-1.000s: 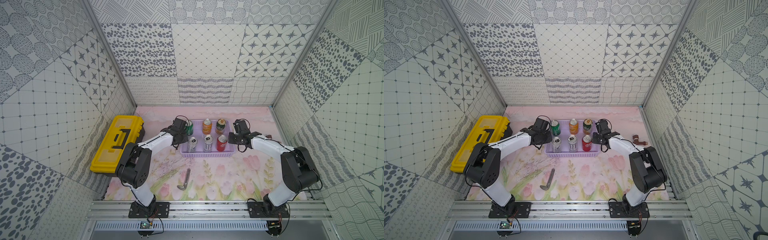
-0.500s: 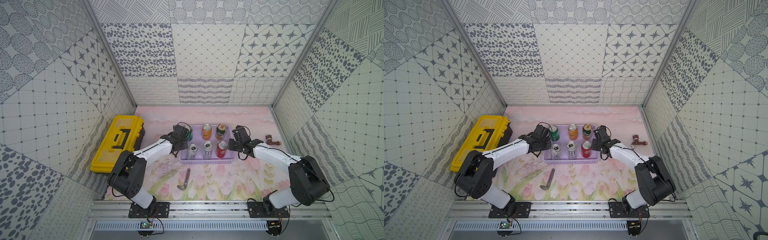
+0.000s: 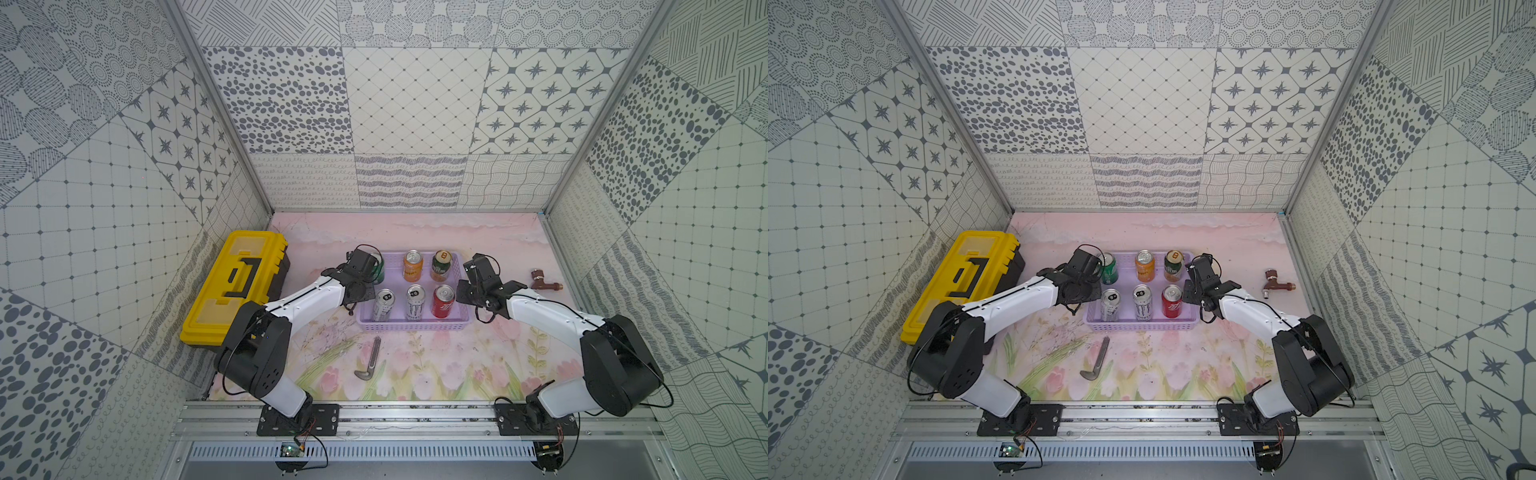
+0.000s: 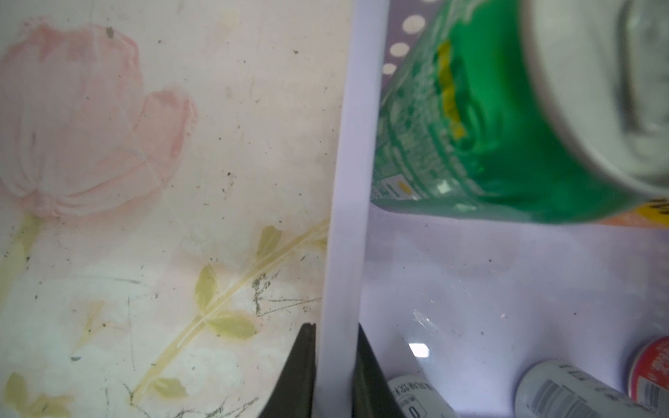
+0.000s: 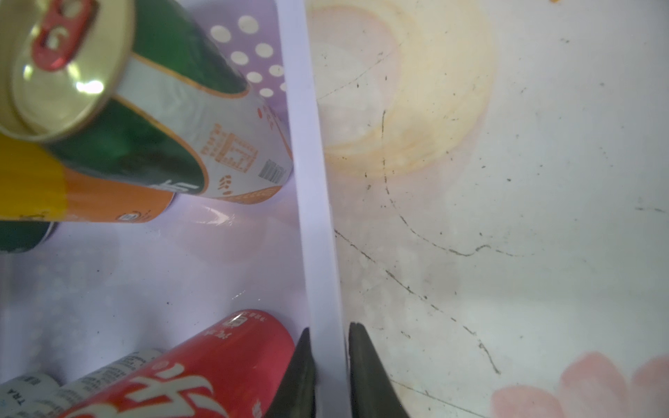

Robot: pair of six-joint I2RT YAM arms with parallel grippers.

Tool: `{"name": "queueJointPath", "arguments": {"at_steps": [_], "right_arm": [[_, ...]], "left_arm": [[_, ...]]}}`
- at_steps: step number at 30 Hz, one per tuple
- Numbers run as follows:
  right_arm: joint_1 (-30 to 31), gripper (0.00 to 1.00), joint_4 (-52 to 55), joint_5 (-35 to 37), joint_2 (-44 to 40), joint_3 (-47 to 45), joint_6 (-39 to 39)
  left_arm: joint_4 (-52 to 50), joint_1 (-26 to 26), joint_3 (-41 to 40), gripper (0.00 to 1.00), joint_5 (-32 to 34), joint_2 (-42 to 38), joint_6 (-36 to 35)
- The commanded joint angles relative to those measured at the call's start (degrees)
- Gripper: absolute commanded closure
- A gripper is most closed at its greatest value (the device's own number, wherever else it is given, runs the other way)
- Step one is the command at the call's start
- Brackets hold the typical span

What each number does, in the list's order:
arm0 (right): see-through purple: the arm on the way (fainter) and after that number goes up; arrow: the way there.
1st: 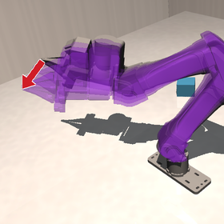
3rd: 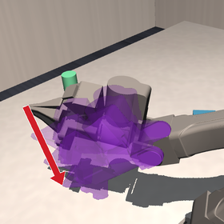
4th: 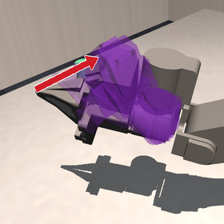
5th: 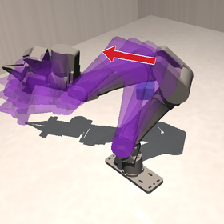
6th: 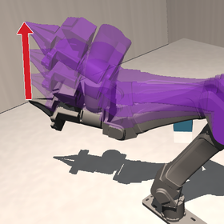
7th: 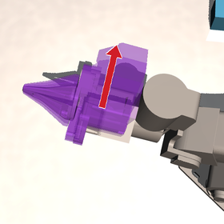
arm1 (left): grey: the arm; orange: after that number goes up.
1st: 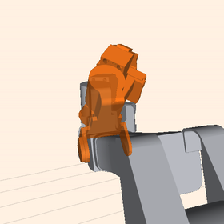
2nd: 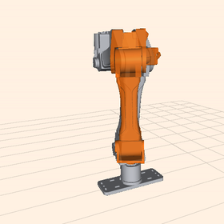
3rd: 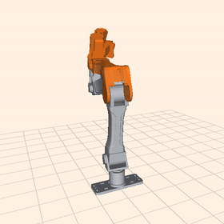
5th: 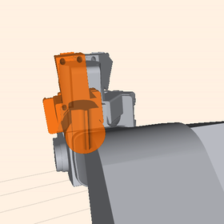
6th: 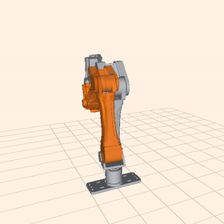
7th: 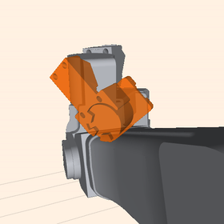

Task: Take out the drinks from the basket
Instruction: Move the basket to the center of the board, then pick up the drink from the basket.

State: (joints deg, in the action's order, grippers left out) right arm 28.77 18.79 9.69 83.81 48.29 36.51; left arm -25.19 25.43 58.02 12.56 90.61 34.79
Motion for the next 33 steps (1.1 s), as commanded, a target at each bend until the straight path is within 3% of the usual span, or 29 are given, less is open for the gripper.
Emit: {"name": "queueJointPath", "arguments": {"at_steps": [1, 7, 9, 12, 13, 19, 22, 27, 33], "right_arm": [[0.9, 0.65, -3.4, 1.4, -3.2, 0.9, 7.3], [0.7, 0.47, -3.1, 2.9, -6.0, 2.4, 7.1], [0.7, 0.42, -3.0, 3.1, -7.2, 2.6, 6.0], [0.7, 0.35, -1.0, 2.9, -8.7, 3.5, 2.6], [0.7, 0.33, -0.6, 2.5, -9.4, 3.4, 1.2], [2.1, 0.22, 2.1, -8.1, -9.7, 4.9, -9.1], [4.3, 0.16, 4.2, -7.9, -8.4, 5.6, -11.3], [6.4, 0.15, 2.9, -6.4, -7.3, 4.8, -11.7], [7.1, 0.15, 2.4, -6.1, -4.0, 5.9, -11.6]], "left_arm": [[-5.0, 0.8, 1.2, 0.73, 1.0, -3.1, 8.2], [-6.4, 0.5, 4.3, 0.62, 2.8, -6.2, 7.0], [-6.4, 0.2, 5.3, 0.53, 2.1, -7.4, 6.5], [-5.9, 0.1, 6.7, 0.25, 0.4, -9.8, 5.9], [-5.5, 0.1, 7.2, 0.02, -0.4, -10.7, 5.9], [-2.5, -0.1, 9.6, 0.0, -1.3, -15.0, 4.9], [-4.4, -1.0, 11.6, 0.0, -1.5, -14.1, 8.5], [-4.0, -3.7, 12.6, 0.0, -7.8, -12.8, 13.6], [8.1, -5.4, 5.5, 0.0, -16.9, -16.5, 13.1]]}}
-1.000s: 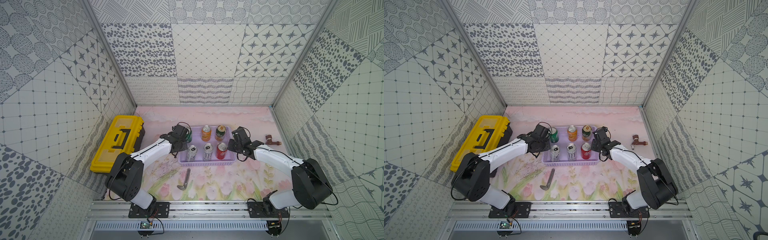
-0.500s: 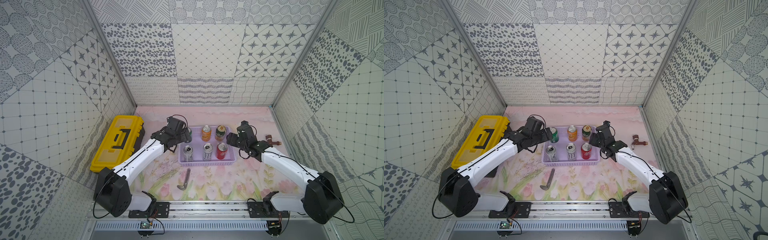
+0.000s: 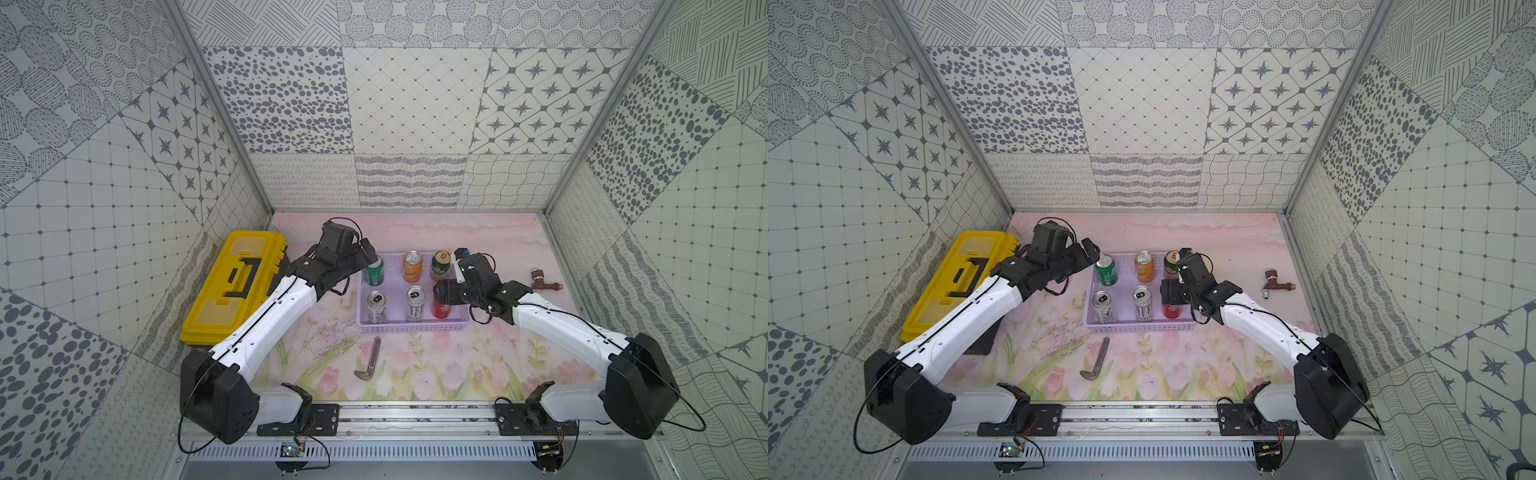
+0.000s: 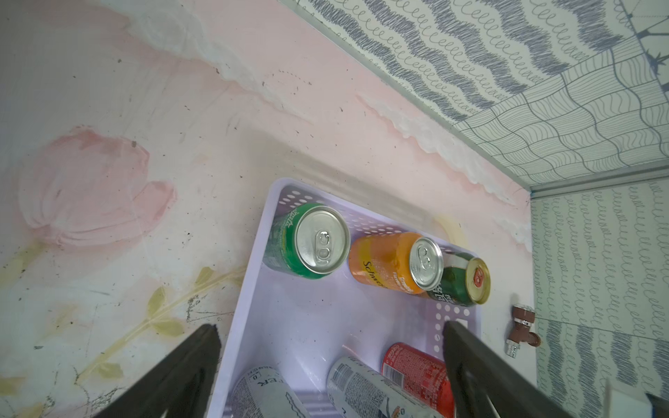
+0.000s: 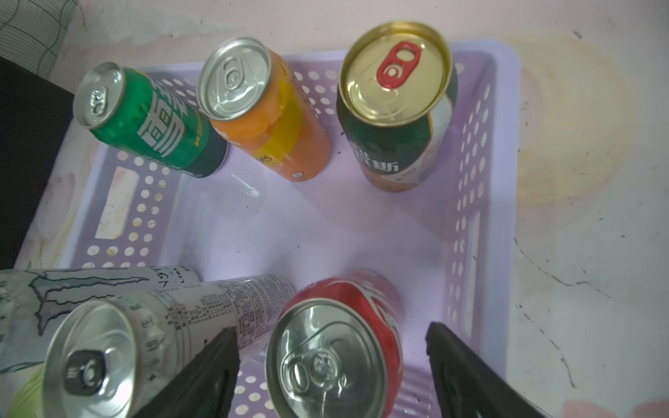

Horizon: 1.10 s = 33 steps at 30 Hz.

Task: Take out the drinks from the basket
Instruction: Pick up the drink from the basket.

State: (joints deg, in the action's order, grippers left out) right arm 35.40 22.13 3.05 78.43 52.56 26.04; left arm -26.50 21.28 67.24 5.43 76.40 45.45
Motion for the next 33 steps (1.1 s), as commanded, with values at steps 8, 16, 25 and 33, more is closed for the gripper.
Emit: {"name": "queueJointPath", "arguments": {"at_steps": [8, 16, 25, 33], "right_arm": [[2.4, 0.17, -0.8, 2.6, 5.1, 1.9, -1.1], [3.3, 0.29, -0.3, 4.8, 6.7, 2.0, -1.4], [3.3, 0.5, 0.7, 4.8, 3.8, 3.6, -2.3], [-0.7, 0.62, 1.0, -1.6, -0.1, 4.4, 0.5]], "left_arm": [[9.7, -2.9, -4.9, 0.0, -11.6, -3.7, 5.3], [2.3, -3.0, -1.8, 0.0, -10.1, -2.6, 3.6], [1.2, -2.4, -2.8, 0.0, -11.8, -1.0, 2.2], [-1.3, -1.5, -3.5, 0.0, -8.3, -2.3, 0.4]]}}
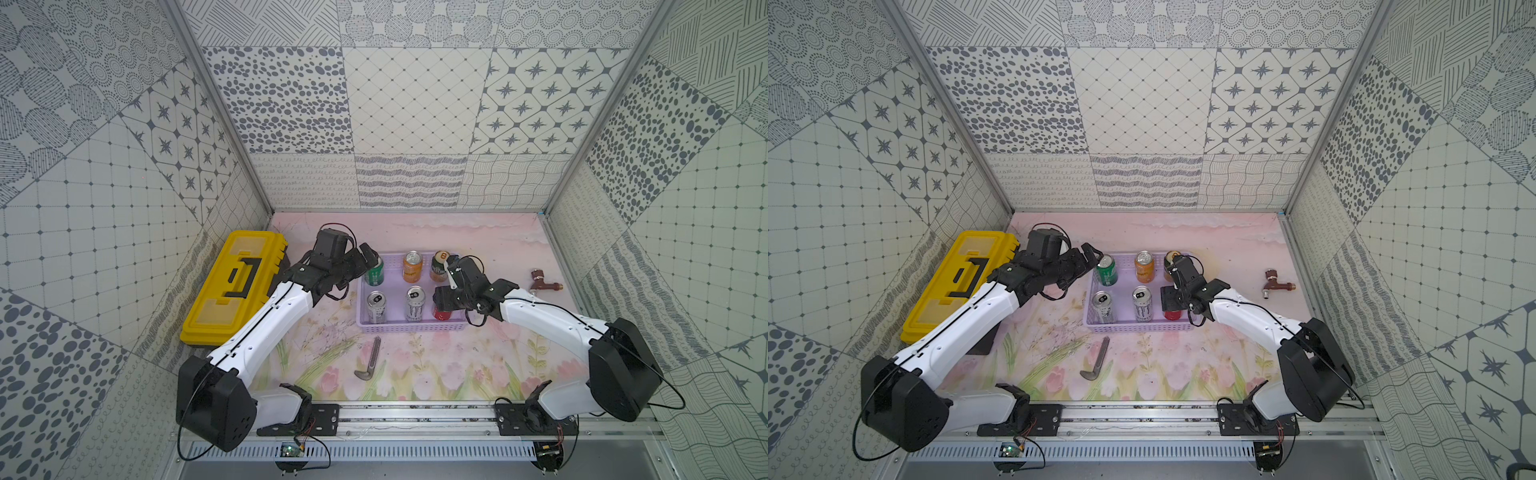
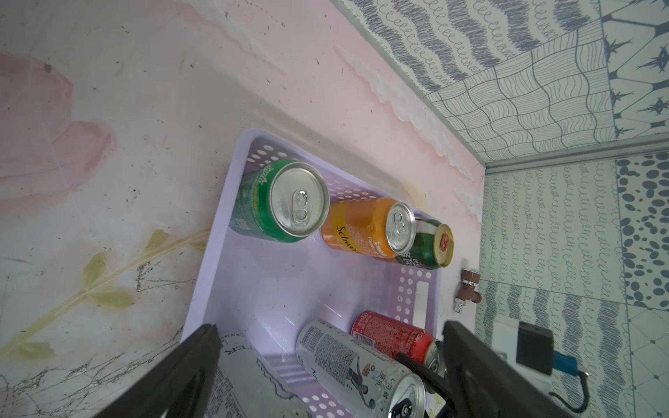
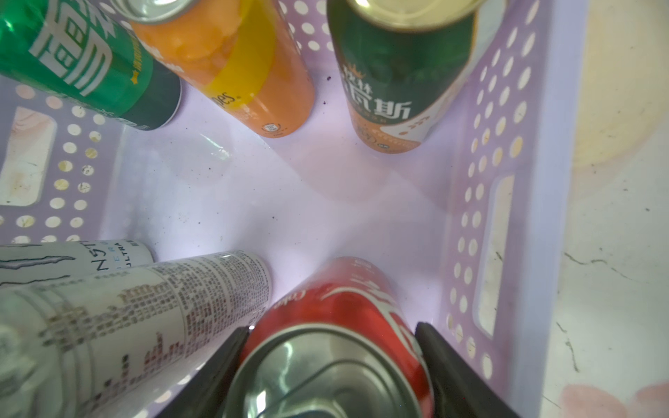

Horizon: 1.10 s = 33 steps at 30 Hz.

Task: Take out the drinks from the basket
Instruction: Pick up the drink from the basket, then place the drink at the center of the board.

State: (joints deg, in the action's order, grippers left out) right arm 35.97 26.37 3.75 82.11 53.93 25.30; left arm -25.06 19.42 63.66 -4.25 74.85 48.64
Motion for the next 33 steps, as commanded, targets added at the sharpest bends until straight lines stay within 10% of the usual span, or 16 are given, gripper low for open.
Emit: {"name": "queueJointPath", "arguments": {"at_steps": [1, 11, 19, 33], "right_arm": [[-1.9, 0.63, -3.0, -2.8, -4.7, 3.2, 1.4], [-11.2, 0.64, -0.7, -8.9, -13.0, 5.2, 3.8], [-19.3, 0.65, 0.0, -0.1, -14.5, 8.6, 3.0], [-23.2, 0.65, -11.3, 4.0, 13.5, 22.9, -0.3]], "left_arm": [[-3.3, 0.4, 0.3, 0.0, 1.9, -0.9, -2.9], [-5.1, 1.4, 1.0, 0.0, 4.1, -1.9, -3.6], [-5.7, 1.5, 1.1, 0.0, 4.9, -1.9, -3.6], [-5.3, 2.3, 0.7, 0.0, 5.6, -1.3, -4.4]]}}
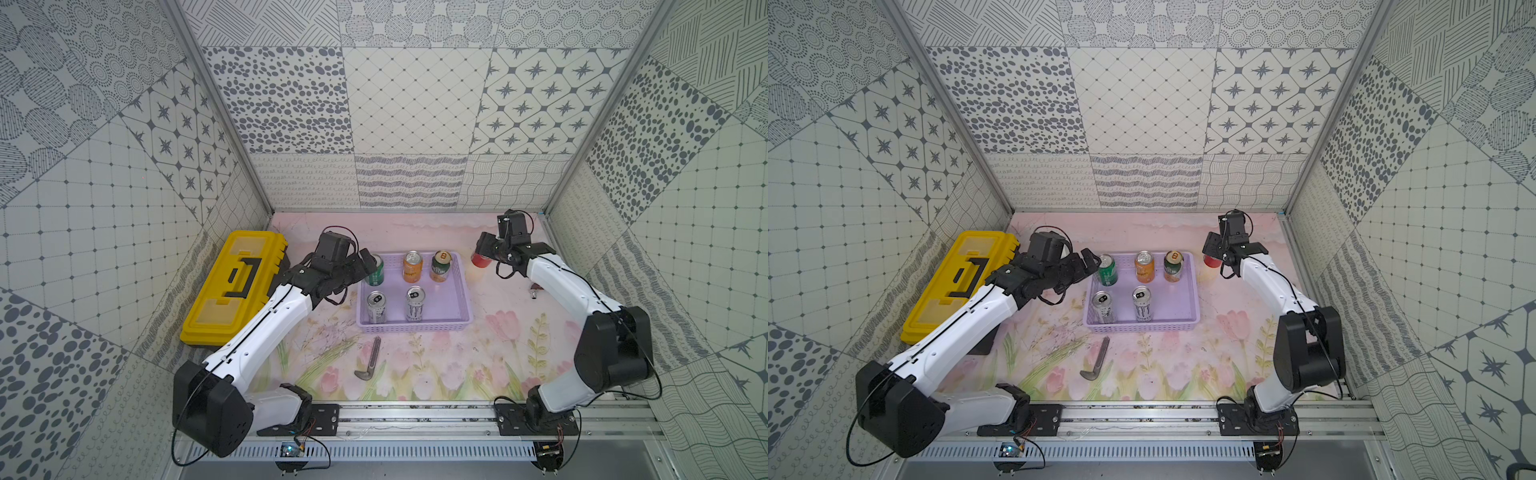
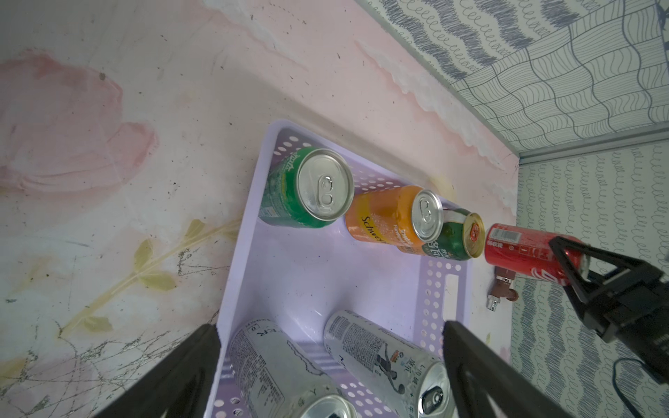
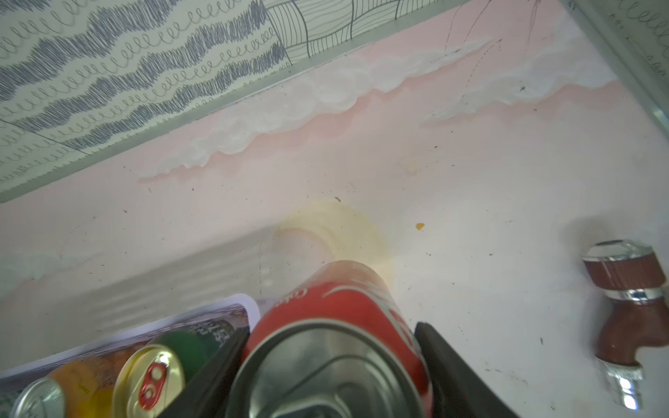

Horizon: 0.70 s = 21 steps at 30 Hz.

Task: Take out the drinks from the basket
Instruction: Place the drink at the center of the board.

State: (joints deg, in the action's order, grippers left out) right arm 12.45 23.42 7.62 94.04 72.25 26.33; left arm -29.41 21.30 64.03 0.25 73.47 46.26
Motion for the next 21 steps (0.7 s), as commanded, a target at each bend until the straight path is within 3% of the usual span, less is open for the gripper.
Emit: {"name": "queueJointPath", "arguments": {"at_steps": [1, 9, 21], "right_arm": [[0.4, 0.65, -8.3, 0.5, 3.4, 5.8, -1.7], [0.6, 0.65, -6.8, 3.1, 12.1, 12.1, -3.1], [0.9, 0.62, -2.2, 7.2, 18.2, 17.9, -2.7]], "left_arm": [[-1.0, 0.5, 0.3, 0.0, 1.2, 0.1, -2.0], [-1.0, 1.3, 0.4, 0.0, 2.1, 0.3, -2.6], [-0.9, 1.6, 0.5, 0.0, 1.7, 1.3, -3.0]]}}
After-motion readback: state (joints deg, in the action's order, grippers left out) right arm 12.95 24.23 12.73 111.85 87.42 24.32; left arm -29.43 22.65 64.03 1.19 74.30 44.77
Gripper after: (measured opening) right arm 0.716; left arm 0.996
